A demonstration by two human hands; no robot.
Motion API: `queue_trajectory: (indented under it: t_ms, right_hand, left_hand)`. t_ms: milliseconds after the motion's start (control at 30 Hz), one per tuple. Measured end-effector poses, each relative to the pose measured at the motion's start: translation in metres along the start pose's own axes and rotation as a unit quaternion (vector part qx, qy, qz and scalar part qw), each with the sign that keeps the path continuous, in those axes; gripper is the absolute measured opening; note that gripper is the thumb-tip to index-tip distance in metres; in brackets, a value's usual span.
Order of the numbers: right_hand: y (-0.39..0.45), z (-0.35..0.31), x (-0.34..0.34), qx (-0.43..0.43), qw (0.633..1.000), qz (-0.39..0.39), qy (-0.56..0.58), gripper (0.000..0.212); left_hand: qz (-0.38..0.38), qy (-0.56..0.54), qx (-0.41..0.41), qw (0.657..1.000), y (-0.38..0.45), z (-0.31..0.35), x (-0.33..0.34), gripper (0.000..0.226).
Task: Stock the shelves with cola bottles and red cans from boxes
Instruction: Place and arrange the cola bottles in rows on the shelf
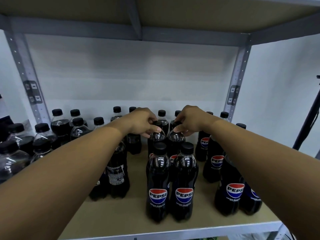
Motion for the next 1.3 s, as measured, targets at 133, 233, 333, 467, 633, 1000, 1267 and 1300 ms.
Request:
queue_trajectory:
  t_ms: [133,233,333,467,633,1000,1267,1300]
  right_hand:
    - [-0.001,0.0,0.003,0.024,0.999,-0.015,0.021,0.038]
    - [0.0,0.003,0.005,0.054,0.995,-0.024,0.083,0.042]
    - [-0.001,0.007,0.006,0.07,0.99,-0.025,0.123,0.042]
    - [0.009,0.015,-0.007,0.074,0.986,0.027,0.144,0.04]
    - [0.032,0.026,-0.029,0.077,0.989,0.096,0.083,0.037]
    - [0.081,0.054,-0.01,0.111,0.99,0.062,0.067,0.042]
    - [0.09,0.055,-0.004,0.095,0.988,0.058,0.104,0.034]
    - [0.091,0.055,-0.004,0.092,0.989,0.059,0.104,0.034]
  left_hand:
    - [-0.016,0.005,-0.001,1.0,-0.004,0.006,0.001,0.024]
    - [-0.022,0.008,-0.007,1.0,-0.003,0.004,0.002,0.033]
    - [-0.036,0.013,-0.001,0.999,-0.005,0.006,0.0,0.033]
    - [-0.049,-0.013,-0.023,0.998,-0.002,0.002,-0.009,0.057]
    - [0.044,-0.001,-0.029,0.999,0.025,-0.003,-0.041,0.033]
    - [0.003,0.057,-0.094,0.994,0.091,-0.011,-0.014,0.056]
    - [0.023,0.079,-0.112,0.99,0.1,-0.005,-0.005,0.027]
    - [0.031,0.08,-0.11,0.99,0.101,-0.005,-0.006,0.023]
Point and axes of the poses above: each hand's wrist, its own y-axis towards the middle knuckle, its own x-axis out of the palm, z = x × y, the point moved 9 cm from there along y, towards the middle knuckle, and after that the axes turned 10 degrees about y, right-handed, at the moved point
